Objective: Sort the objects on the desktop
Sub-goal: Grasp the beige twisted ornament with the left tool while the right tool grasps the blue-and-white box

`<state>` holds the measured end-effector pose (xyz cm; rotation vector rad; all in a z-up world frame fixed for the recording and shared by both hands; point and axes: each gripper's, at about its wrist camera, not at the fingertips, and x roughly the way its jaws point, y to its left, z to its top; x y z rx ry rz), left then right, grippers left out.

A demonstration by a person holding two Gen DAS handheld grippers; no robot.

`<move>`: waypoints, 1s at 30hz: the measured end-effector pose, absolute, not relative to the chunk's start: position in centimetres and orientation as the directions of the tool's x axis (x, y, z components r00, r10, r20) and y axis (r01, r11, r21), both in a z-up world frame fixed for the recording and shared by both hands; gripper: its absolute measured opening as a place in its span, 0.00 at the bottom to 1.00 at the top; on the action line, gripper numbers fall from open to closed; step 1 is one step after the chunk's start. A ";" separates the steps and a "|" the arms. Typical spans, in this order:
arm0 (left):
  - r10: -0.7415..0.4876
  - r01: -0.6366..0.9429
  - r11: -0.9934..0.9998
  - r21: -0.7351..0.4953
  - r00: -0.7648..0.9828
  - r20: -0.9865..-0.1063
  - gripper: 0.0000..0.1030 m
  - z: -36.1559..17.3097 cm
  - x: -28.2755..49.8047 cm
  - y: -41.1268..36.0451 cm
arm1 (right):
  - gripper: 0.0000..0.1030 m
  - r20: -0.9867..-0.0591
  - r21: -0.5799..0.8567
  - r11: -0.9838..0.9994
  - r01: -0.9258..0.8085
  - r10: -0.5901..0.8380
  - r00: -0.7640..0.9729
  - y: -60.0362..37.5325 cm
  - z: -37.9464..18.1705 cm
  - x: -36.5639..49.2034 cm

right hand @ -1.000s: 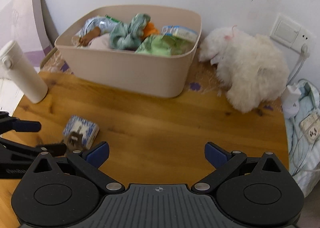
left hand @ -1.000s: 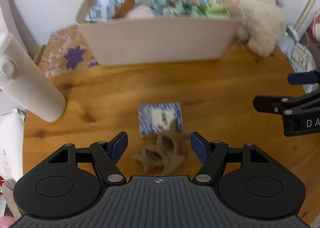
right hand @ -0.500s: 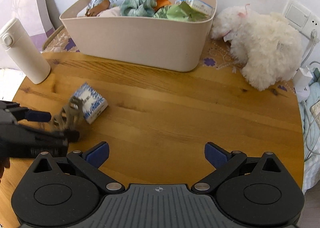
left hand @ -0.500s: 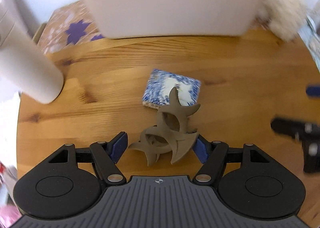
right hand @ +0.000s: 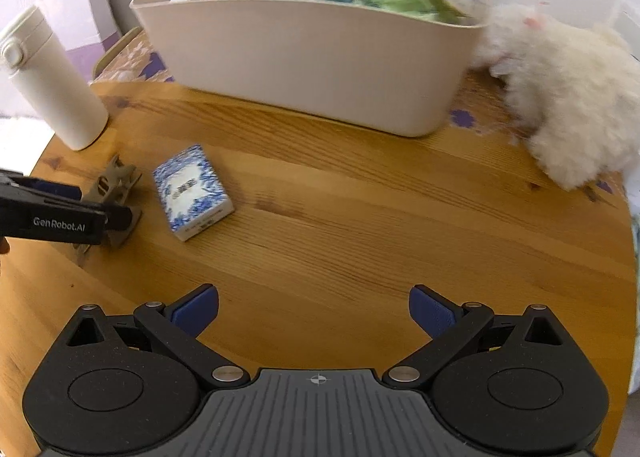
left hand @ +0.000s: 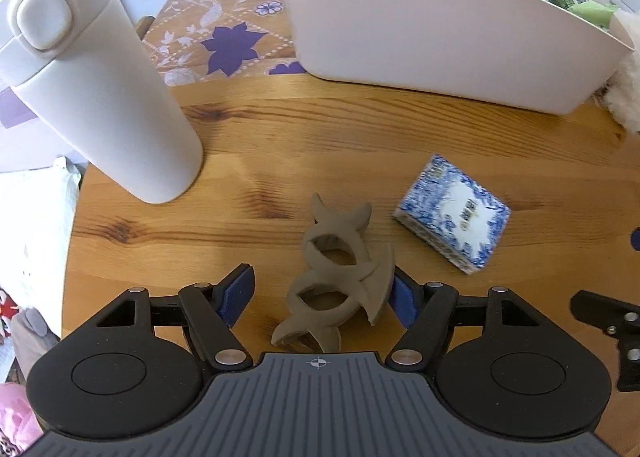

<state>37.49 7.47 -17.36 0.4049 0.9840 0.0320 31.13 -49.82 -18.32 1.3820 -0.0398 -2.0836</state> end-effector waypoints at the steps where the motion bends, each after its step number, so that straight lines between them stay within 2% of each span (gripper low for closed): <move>1: 0.212 0.154 0.923 0.352 0.562 -0.800 0.70 -17.3 37.6 7.6 | 1.00 -0.819 0.356 -0.796 0.490 -0.518 -0.246 -50.4 -18.4 31.0; 6: 0.207 0.141 0.931 0.337 0.555 -0.805 0.72 -16.7 38.2 8.7 | 1.00 -0.800 0.378 -0.759 0.530 -0.557 -0.225 -52.7 -18.0 30.8; 16: 0.153 0.125 0.960 0.249 0.510 -0.847 0.79 -16.6 39.5 11.0 | 1.00 -0.816 0.271 -0.701 0.660 -0.531 -0.229 -58.3 -17.7 30.2; 22: 0.146 0.155 0.953 0.262 0.523 -0.840 0.80 -16.8 39.6 10.9 | 0.99 -0.818 0.230 -0.692 0.684 -0.518 -0.250 -60.0 -17.7 29.2; 23: 0.141 0.162 0.951 0.263 0.530 -0.836 0.76 -16.8 39.5 10.8 | 0.96 -0.815 0.228 -0.693 0.683 -0.520 -0.255 -60.1 -17.6 29.2; 24: 0.133 0.166 0.951 0.260 0.540 -0.831 0.73 -16.7 39.3 10.8 | 0.87 -0.813 0.231 -0.691 0.685 -0.524 -0.254 -60.2 -17.6 29.1; 26: 0.112 0.181 0.951 0.251 0.555 -0.824 0.53 -16.5 39.1 10.7 | 0.77 -0.804 0.255 -0.684 0.683 -0.543 -0.243 -60.0 -17.6 28.9; 27: 0.103 0.190 0.950 0.247 0.556 -0.825 0.48 -16.4 39.0 10.6 | 0.69 -0.797 0.271 -0.680 0.682 -0.555 -0.237 -59.9 -17.5 28.9; 29: 0.103 0.190 0.951 0.243 0.549 -0.829 0.48 -16.4 39.0 10.5 | 0.53 -0.792 0.269 -0.675 0.687 -0.561 -0.241 -60.0 -17.2 28.8; 30: 0.102 0.193 0.950 0.245 0.549 -0.830 0.48 -16.4 38.9 10.5 | 0.41 -0.790 0.271 -0.667 0.694 -0.566 -0.236 -60.1 -17.2 28.8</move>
